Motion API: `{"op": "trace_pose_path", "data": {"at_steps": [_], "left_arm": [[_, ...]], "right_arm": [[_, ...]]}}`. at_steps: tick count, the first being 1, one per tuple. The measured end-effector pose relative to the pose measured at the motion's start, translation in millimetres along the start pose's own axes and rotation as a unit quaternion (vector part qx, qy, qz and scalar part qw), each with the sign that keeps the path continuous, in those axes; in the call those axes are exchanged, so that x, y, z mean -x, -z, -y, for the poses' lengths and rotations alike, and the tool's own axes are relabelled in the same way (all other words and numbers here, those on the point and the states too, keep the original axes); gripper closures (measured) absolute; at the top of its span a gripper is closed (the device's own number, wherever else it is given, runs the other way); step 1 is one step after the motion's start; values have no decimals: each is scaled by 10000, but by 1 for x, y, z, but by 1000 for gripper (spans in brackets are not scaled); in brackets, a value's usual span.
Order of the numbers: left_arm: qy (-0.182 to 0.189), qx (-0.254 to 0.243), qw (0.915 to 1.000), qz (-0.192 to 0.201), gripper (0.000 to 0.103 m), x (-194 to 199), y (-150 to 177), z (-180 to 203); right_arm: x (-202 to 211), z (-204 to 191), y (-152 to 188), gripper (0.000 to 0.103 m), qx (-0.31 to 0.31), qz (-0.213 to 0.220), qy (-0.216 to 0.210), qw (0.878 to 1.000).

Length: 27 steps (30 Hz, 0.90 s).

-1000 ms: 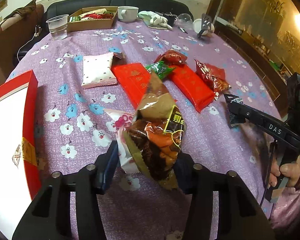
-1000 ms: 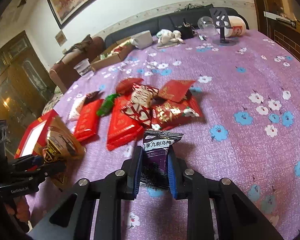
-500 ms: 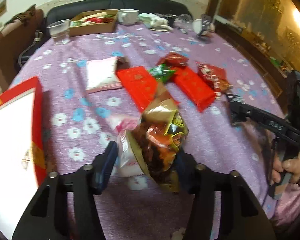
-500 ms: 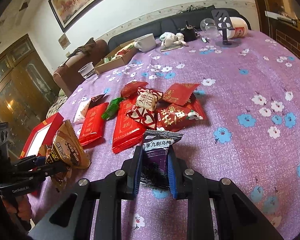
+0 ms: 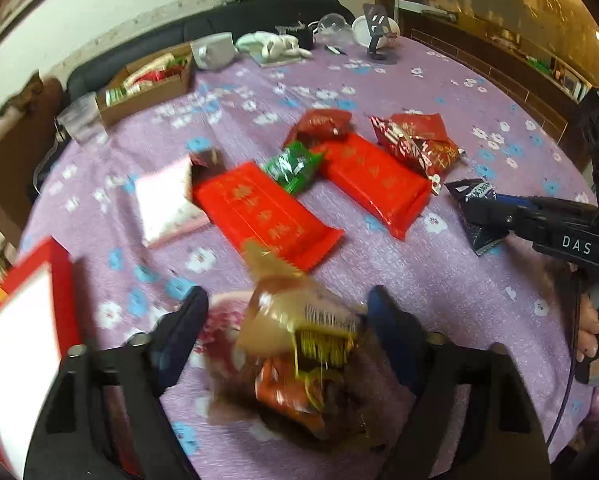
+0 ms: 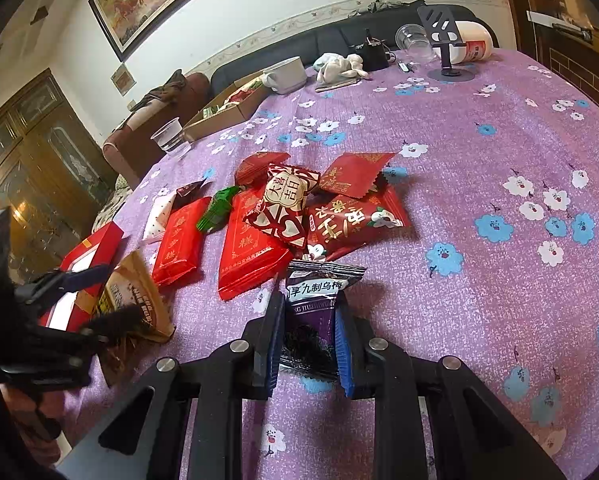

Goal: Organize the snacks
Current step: 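Grasp the brown sesame snack bag with the left tool while right holds purple packet, then carry the brown bag onto the white tray and open left tool while right holds packet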

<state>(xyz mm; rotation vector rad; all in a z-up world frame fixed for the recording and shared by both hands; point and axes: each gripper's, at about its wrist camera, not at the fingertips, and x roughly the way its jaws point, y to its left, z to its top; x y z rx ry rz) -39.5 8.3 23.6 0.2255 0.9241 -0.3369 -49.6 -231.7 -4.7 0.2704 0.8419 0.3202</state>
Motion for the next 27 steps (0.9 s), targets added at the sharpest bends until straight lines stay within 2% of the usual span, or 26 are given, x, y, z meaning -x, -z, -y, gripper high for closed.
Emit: {"op": "trace_pose_path", "data": {"at_steps": [1, 6, 11, 12, 15, 23, 27], "left_arm": [[125, 60, 9999, 45, 54, 1, 2, -2], [58, 52, 9998, 177, 60, 11, 8, -3], [173, 204, 9989, 383, 67, 26, 17, -6], [199, 216, 9985, 452, 81, 30, 19, -6], [424, 298, 9963, 680, 83, 46, 25, -11], [481, 525, 9927, 976, 89, 76, 42, -30], [414, 624, 9909, 1119, 91, 92, 49, -43]], "right_arm": [[0, 0, 0, 79, -8, -8, -4, 10000], [-2, 0, 0, 79, -13, -50, -5, 10000], [0, 0, 0, 79, -1, 18, -7, 10000], [0, 0, 0, 79, 13, 36, -5, 10000], [2, -2, 0, 79, 28, 87, -20, 10000], [8, -5, 0, 79, -15, 235, -137, 9996], [11, -15, 2, 79, -129, 191, -434, 9988]]}}
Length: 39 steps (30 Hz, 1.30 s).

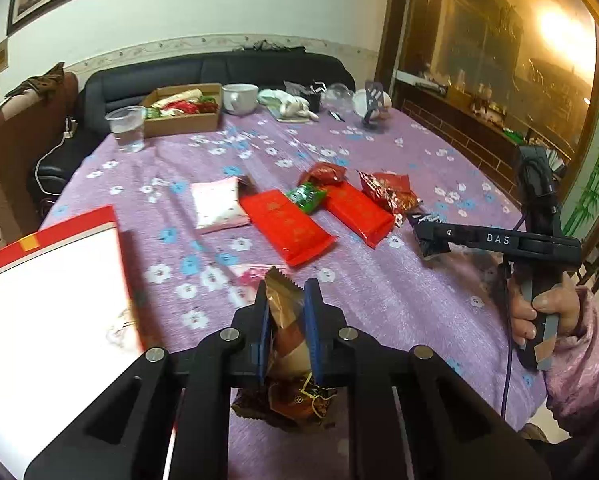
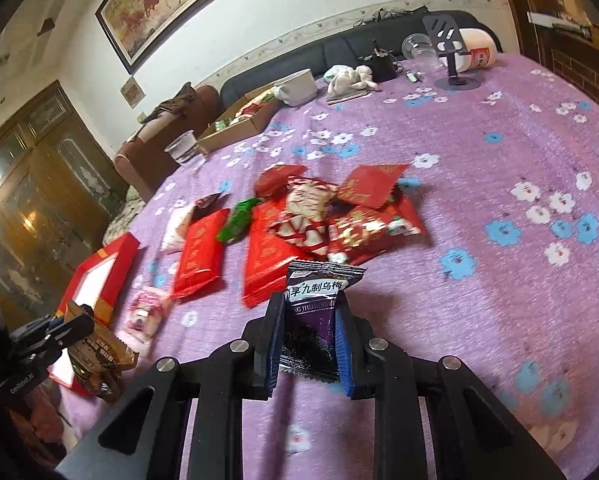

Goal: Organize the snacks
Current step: 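Carry the brown bag onto the white tray and open left tool while right holds packet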

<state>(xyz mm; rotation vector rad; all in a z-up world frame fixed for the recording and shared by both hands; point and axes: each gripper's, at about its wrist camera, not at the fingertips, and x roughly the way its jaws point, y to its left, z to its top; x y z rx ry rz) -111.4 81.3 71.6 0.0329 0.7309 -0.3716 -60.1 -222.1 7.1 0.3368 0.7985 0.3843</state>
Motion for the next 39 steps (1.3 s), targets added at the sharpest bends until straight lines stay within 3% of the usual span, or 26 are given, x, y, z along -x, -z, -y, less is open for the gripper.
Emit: {"op": "trace_pose_path", "data": {"at_steps": [7, 10, 12, 15, 19, 22, 23, 24, 26, 30, 36, 39], "left_arm": [[-110, 347, 9985, 403, 102, 30, 0, -26], [-17, 447, 9974, 571, 103, 38, 2, -36], [179, 379, 9988, 269, 103, 29, 6, -36], [184, 488, 9986, 9, 103, 15, 18, -34], [238, 756, 9961, -380, 102, 2, 32, -36], [136, 558, 9972, -483, 83, 4, 35, -28], [133, 481, 9976, -486, 65, 5, 35, -23], [95, 390, 9980, -493, 38, 5, 33, -17], [-93, 211, 9986, -478, 19, 2, 32, -5], [-36, 408, 9953, -877, 20, -22, 36, -7], [145, 395, 9953, -873, 33, -32, 36, 4], [195, 187, 9957, -881, 33, -38, 32, 20]], "right_arm": [[-12, -53, 2, 80, 187, -286, -593, 9977], [-24, -85, 1, 80, 305, -458, -906, 9944], [-32, -103, 1, 80, 441, -504, -970, 9930], [-44, -116, 5, 80, 440, -535, -1007, 9925], [-50, -109, 14, 80, 340, -591, -922, 9934], [-51, -96, 18, 80, 254, -583, -832, 9945], [-50, -89, 19, 80, 176, -577, -845, 9946], [-51, -85, 19, 80, 107, -574, -837, 9948], [-51, -78, 20, 80, 12, -593, -817, 9949], [-48, -75, 19, 80, 79, -490, -851, 9951], [-40, -73, 17, 80, 5, -379, -961, 9946], [-37, -70, 14, 80, -46, -323, -975, 9947]]}}
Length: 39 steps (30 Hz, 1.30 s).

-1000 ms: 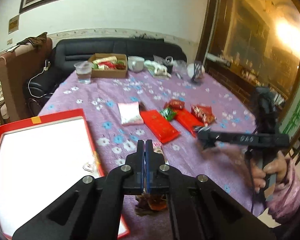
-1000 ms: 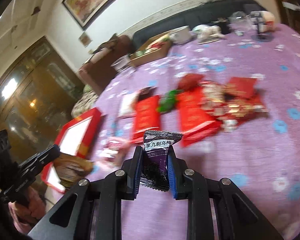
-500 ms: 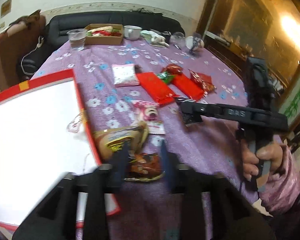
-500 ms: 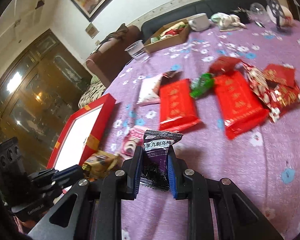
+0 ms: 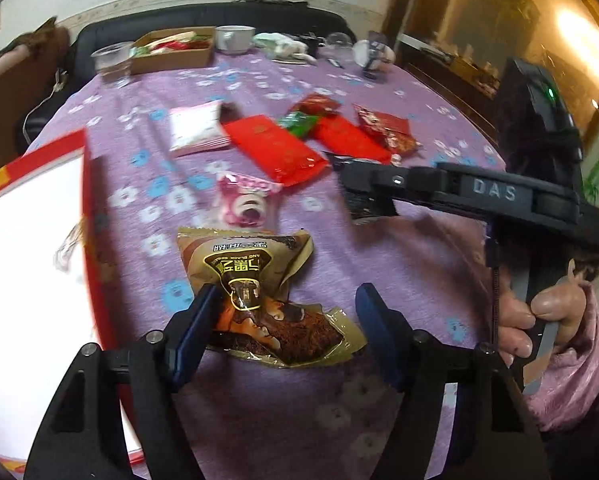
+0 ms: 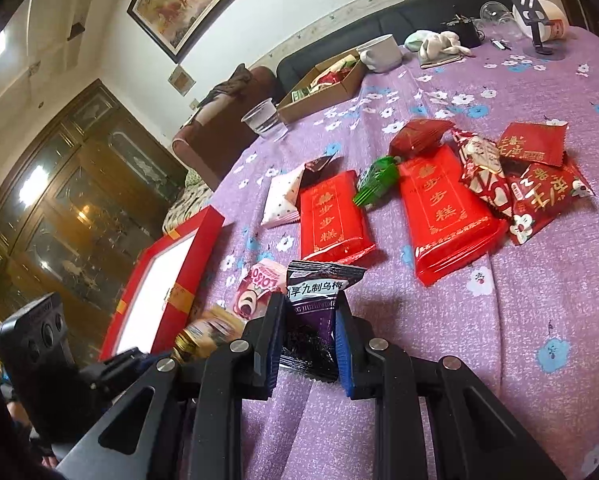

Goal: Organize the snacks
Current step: 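Carry the brown bag onto the white tray and open left tool while right holds packet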

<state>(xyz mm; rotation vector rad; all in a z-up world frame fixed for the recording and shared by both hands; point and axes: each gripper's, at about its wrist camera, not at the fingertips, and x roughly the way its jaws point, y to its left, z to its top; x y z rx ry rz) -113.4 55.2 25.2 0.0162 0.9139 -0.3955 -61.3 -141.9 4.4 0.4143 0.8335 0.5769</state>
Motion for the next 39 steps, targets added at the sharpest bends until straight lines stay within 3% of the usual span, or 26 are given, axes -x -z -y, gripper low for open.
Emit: {"op": "trace_pose_path", "data": {"at_steps": [1, 4, 5, 18, 22, 26, 28, 30, 34, 35, 39], "left_arm": [[-62, -14, 10000, 18, 34, -2, -1, 1], [-243, 115, 9996, -1, 49, -6, -6, -11], [-306, 161, 9994, -27, 61, -7, -7, -17], [-427, -76, 9989, 202, 85, -1, -5, -9], [-353, -199, 9988, 257, 86, 0, -2, 3], [-701, -410, 9965, 209, 79, -4, -4, 14], [-931, -425, 9946, 165, 65, -4, -4, 16], [-1140, -441, 9924, 125, 44, -2, -6, 16], [-1531, -482, 9869, 175, 20, -2, -8, 11], [-1552, -524, 9865, 65, 15, -8, -8, 11], [-1145, -698, 9903, -370, 15, -34, -5, 20]], "right_arm": [[2, 0, 0, 80, 11, 34, 21, 10000], [3, 0, 0, 80, 10, 52, 33, 10000], [3, 1, 0, 80, -7, 43, 38, 10000], [2, 2, 0, 80, -12, 61, 92, 9999], [1, 3, 0, 80, -24, 64, 97, 9999], [2, 3, 0, 80, -25, 66, 90, 9999], [2, 3, 0, 80, -35, 58, 103, 9999], [2, 4, 0, 79, -55, 59, 103, 9999], [2, 5, -1, 79, -106, 51, 102, 9999], [1, 5, -1, 79, -108, 46, 102, 9999], [1, 6, -1, 79, -125, 37, 100, 9999]]}}
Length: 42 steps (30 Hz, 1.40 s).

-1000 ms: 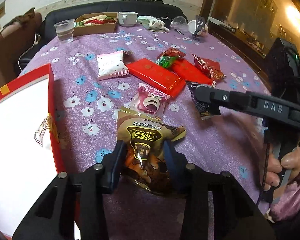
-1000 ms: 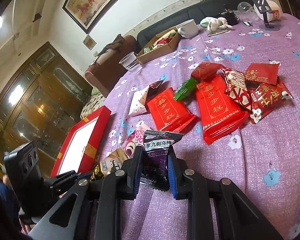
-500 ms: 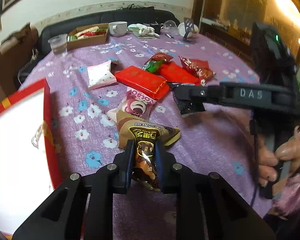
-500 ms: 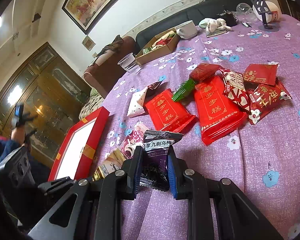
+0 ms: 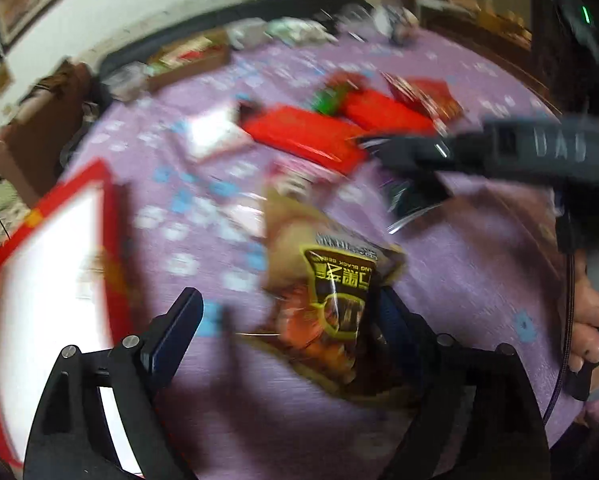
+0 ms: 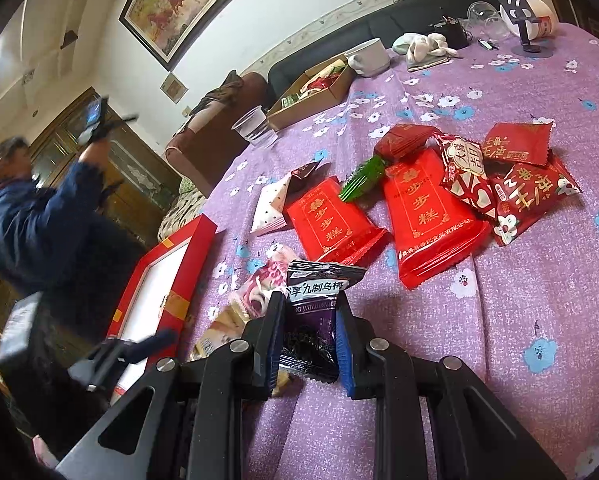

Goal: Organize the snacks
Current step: 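Carry the brown bag onto the white tray and open left tool while right holds packet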

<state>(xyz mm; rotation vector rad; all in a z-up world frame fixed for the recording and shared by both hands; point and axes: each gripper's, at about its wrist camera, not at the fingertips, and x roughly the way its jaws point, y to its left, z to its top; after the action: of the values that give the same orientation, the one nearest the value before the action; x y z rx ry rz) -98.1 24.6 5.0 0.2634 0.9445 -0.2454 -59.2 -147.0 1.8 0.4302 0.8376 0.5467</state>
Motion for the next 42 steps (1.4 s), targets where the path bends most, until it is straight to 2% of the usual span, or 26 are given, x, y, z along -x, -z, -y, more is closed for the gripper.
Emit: {"op": "trace_pose_path", "data": {"at_steps": [1, 2, 3, 4, 5, 7, 8, 12, 20, 24, 27, 31, 32, 36, 38, 39, 40, 41, 42], "left_arm": [[38, -43, 9997, 233, 15, 2, 0, 4], [92, -77, 9997, 218, 17, 2, -1, 5], [182, -26, 9996, 213, 28, 3, -2, 4], [447, 174, 9987, 149, 30, 1, -4, -3], [444, 301, 9984, 186, 42, 3, -5, -8], [408, 273, 9986, 208, 47, 5, -6, -9], [414, 297, 9984, 243, 53, 6, -4, -9], [551, 460, 9968, 354, 59, 15, -2, -15], [633, 829, 9917, 746, 62, 45, 1, -32], [551, 1105, 9870, 1031, 62, 68, 3, -57], [358, 1383, 9825, 1195, 62, 82, 9, -82], [-73, 1674, 9763, 1369, 62, 98, 22, -116], [-142, 1726, 9749, 1401, 62, 100, 25, -123], [-310, 1962, 9697, 1421, 62, 102, 35, -144], [-343, 2006, 9688, 1415, 62, 100, 38, -149], [-331, 2028, 9686, 1398, 62, 98, 38, -150], [-311, 2072, 9680, 1382, 62, 95, 40, -153], [-317, 2090, 9677, 1372, 62, 94, 41, -153], [-342, 2089, 9677, 1368, 62, 93, 42, -154]], "right_arm": [[0, 0, 0, 79, -8, 4, 7, 10000], [0, 1, 0, 79, -17, 13, 8, 10000], [1, 1, 0, 79, -25, 25, 9, 10000], [1, 2, -1, 79, -42, 35, 12, 10000], [1, 2, -1, 80, -51, 36, 16, 10000], [0, 3, -1, 80, -73, 30, 24, 10000], [0, 3, -1, 80, -78, 34, 27, 10000], [0, 5, -2, 80, -114, 48, 54, 9999], [0, 5, -2, 80, -96, 83, 105, 9999], [-1, 5, -2, 82, -61, 130, 143, 9998], [-4, 5, -1, 85, -16, 92, 281, 9996], [-13, 4, 3, 79, -43, -282, 502, 9983], [-15, 2, 4, 72, 8, -342, 537, 9980], [-24, -21, 10, 57, 554, -413, 978, 9928], [-31, -36, 13, 54, 950, -493, 1370, 9848], [-36, -43, 14, 54, 1143, -537, 1605, 9789], [-39, -46, 15, 58, 1242, -547, 1767, 9749], [-42, -50, 16, 73, 1387, -559, 2070, 9668], [-44, -53, 17, 78, 1539, -573, 2241, 9606]]}}
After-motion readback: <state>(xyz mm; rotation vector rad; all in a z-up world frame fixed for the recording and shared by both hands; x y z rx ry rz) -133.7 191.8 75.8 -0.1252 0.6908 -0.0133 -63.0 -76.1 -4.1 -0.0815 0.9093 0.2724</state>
